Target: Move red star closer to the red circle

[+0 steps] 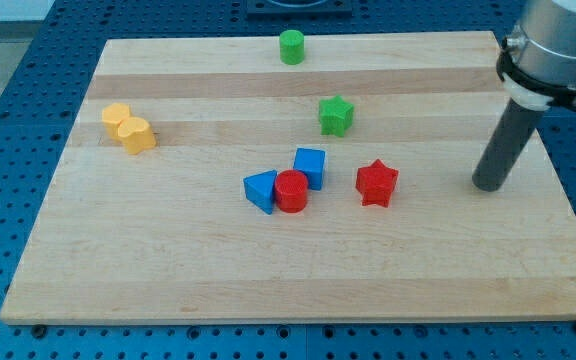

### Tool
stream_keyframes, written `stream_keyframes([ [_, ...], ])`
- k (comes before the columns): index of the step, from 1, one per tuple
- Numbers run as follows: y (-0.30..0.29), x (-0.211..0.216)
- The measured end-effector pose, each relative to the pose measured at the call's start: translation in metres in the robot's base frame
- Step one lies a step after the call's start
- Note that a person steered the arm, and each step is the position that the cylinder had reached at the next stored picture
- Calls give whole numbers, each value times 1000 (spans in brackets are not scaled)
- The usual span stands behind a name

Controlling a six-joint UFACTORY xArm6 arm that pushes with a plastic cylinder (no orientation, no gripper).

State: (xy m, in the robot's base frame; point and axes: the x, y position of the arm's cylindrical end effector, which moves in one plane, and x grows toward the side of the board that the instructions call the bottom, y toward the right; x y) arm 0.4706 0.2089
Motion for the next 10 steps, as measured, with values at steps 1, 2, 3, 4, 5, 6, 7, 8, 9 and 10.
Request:
stream_keyframes([
  [1,-18,4],
  [2,-50,18],
  [3,-81,29],
  [4,-110,29],
  [5,-118,12],
  [6,-113,22],
  [7,-85,27],
  [8,-94,-28],
  [9,-120,-38],
  [10,-124,-27],
])
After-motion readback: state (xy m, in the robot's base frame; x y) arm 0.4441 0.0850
